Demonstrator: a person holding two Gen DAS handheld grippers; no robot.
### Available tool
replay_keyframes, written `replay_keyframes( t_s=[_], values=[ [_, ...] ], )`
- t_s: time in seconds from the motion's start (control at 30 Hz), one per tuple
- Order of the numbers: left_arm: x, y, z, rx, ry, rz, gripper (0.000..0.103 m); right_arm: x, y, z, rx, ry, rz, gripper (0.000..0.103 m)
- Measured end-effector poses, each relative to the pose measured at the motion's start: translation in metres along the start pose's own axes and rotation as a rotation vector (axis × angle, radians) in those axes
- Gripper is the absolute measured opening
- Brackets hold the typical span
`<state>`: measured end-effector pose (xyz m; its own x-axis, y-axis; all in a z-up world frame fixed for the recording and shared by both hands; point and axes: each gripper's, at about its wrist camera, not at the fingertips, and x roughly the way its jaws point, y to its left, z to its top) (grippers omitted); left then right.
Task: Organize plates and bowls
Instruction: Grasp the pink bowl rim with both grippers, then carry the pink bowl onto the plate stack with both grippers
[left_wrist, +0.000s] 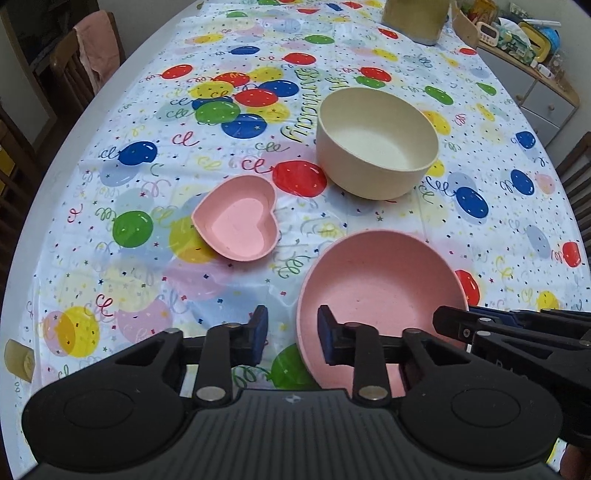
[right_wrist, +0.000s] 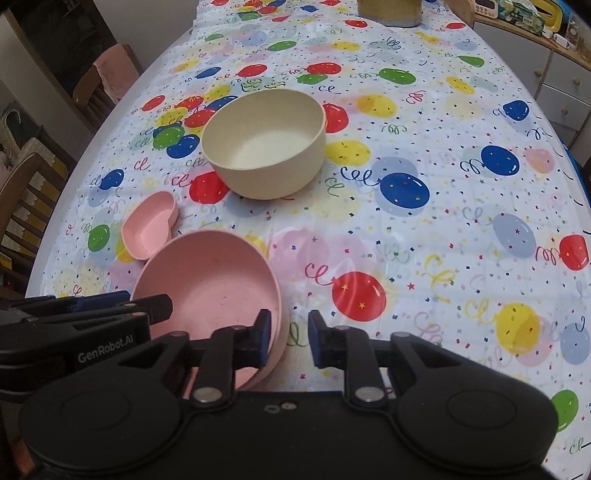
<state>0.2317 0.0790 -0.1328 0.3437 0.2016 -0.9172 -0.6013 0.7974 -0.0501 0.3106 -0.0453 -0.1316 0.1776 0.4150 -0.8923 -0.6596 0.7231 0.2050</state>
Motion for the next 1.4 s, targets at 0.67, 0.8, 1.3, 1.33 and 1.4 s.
replay_keyframes(
  t_s=[0.67,0.8,1.3,1.33,1.4],
  values=[
    [-0.039,-0.045,-0.030,0.106,0.022,-0.099,0.008,-0.038,-0.024,-0.028,0.084,-0.026,0.001,0.005],
    [-0.053,-0.065,-0.045,0.162,0.028,-0.131,0.008,-0.059,-0.039,-0.044,0.123,-0.039,-0.010,0.005],
    [-0.073,-0.119,-0.113,0.351,0.110,-0.219,0.009,-0.117,-0.092,-0.125,0.269,-0.046,-0.060,0.005],
    [-0.074,-0.121,-0.117,0.360,0.115,-0.219,0.009,-0.118,-0.094,-0.130,0.280,-0.043,-0.061,0.005],
    [-0.074,-0.124,-0.124,0.374,0.131,-0.220,0.009,-0.120,-0.097,-0.140,0.294,-0.037,-0.066,0.005]
  ],
)
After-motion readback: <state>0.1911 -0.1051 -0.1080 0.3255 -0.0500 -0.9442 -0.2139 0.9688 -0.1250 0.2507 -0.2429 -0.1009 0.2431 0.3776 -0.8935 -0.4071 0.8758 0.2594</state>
